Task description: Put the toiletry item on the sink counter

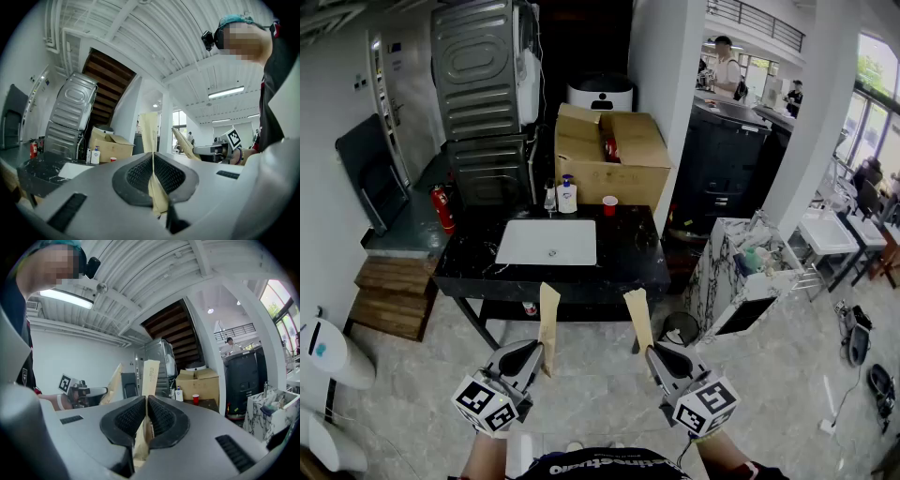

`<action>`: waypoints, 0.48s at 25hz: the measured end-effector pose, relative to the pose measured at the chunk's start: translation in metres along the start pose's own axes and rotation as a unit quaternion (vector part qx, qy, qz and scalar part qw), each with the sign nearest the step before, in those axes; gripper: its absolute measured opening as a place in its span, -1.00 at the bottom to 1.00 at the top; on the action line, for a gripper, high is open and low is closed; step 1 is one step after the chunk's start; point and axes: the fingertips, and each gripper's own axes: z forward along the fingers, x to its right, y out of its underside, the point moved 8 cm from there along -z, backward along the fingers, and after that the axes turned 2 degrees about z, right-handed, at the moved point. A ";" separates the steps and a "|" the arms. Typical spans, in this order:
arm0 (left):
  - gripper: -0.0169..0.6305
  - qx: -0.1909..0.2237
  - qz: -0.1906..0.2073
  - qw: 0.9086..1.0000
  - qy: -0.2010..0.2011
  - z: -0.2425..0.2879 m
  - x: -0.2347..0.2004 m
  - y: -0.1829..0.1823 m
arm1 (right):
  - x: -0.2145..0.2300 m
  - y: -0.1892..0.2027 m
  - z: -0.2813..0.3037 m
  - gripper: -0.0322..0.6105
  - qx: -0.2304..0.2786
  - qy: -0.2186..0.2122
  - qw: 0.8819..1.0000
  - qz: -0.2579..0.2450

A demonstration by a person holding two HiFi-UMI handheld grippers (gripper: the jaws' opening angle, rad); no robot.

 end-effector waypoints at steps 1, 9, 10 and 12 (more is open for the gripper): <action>-0.88 0.000 0.000 1.000 0.000 0.000 0.000 0.000 | 0.000 0.000 0.000 -0.74 0.000 0.000 1.000 0.000; -0.88 0.000 -0.004 1.000 0.002 0.001 -0.002 0.001 | 0.001 -0.001 -0.001 -0.74 -0.001 0.001 1.000 -0.002; -0.88 0.002 -0.003 1.000 0.003 0.001 -0.002 0.001 | 0.001 -0.001 0.000 -0.74 0.000 0.001 1.000 -0.004; -0.88 0.004 -0.003 1.000 0.005 0.003 -0.003 0.000 | 0.001 -0.003 0.001 -0.74 0.001 0.002 1.000 -0.006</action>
